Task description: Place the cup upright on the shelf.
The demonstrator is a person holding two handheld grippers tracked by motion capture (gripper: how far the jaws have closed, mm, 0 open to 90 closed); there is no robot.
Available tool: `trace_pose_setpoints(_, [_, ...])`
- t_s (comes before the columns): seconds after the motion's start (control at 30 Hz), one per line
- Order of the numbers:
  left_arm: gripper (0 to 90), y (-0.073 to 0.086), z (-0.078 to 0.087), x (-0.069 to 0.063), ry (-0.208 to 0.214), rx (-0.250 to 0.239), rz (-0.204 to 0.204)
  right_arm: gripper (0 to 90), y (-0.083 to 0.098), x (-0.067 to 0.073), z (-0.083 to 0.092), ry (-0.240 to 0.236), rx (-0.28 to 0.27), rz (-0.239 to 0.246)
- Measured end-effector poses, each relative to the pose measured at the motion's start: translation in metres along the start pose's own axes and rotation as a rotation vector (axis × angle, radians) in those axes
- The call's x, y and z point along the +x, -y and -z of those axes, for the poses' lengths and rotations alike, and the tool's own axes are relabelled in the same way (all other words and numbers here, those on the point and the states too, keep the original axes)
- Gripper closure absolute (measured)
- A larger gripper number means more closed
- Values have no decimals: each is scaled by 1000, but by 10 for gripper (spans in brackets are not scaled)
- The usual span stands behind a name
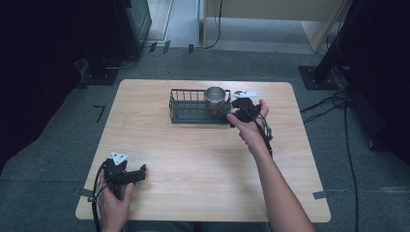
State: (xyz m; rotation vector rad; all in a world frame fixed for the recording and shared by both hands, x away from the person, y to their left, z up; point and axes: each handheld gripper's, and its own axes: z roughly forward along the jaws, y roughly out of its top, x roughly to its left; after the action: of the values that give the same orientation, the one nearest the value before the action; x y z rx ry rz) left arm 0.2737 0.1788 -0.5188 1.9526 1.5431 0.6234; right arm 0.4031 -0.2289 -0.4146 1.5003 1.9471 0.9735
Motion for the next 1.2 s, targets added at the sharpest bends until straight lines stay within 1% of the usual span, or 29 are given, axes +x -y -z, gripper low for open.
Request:
trace_pose_setpoints(0.07, [0,0,0,0,0,0,0,3,10,-3,4,0,8,11])
trace_pose_setpoints(0.13, [0,0,0,0,0,0,0,3,13,-4,5,1,9,10])
trace_pose_setpoints(0.17, [0,0,0,0,0,0,0,3,21,-8,8,-1,14,4])
trace_pose_setpoints(0.33, [0,0,0,0,0,0,0,3,37,-16,12,0,19,-7])
trace_pose_setpoints(0.37, [0,0,0,0,0,0,0,3,37,-16,12,0,19,-7])
trace_pose_setpoints(0.4, [0,0,0,0,0,0,0,3,44,-19,14,5,23,-7])
trace_pose_setpoints(0.47, [0,0,0,0,0,-1,0,3,46,-20,14,6,27,-7])
trace_pose_setpoints(0.57, [0,0,0,0,0,-1,0,3,59,-26,18,8,29,-9])
trace_pose_setpoints(0.63, [0,0,0,0,0,-1,1,3,60,-27,19,10,27,-13])
trace_pose_setpoints(0.7, [0,0,0,0,0,0,0,3,69,-34,23,16,28,-21])
trace_pose_setpoints(0.83, [0,0,0,0,0,0,-1,3,78,-41,27,26,33,-27])
trace_pose_setpoints(0.87, [0,0,0,0,0,0,-1,3,78,-41,27,26,33,-27])
trace_pose_setpoints(0.9, [0,0,0,0,0,0,-1,4,84,-45,29,30,36,-33])
trace_pose_setpoints(0.97, [0,0,0,0,0,0,-1,3,88,-48,31,39,37,-36])
trace_pose_setpoints(1.03, [0,0,0,0,0,0,-1,4,90,-49,31,39,36,-37])
trace_pose_setpoints(1.13, [0,0,0,0,0,0,-1,4,99,-55,36,51,39,-47])
trace_pose_setpoints(1.2, [0,0,0,0,0,0,-1,4,101,-56,36,52,39,-46])
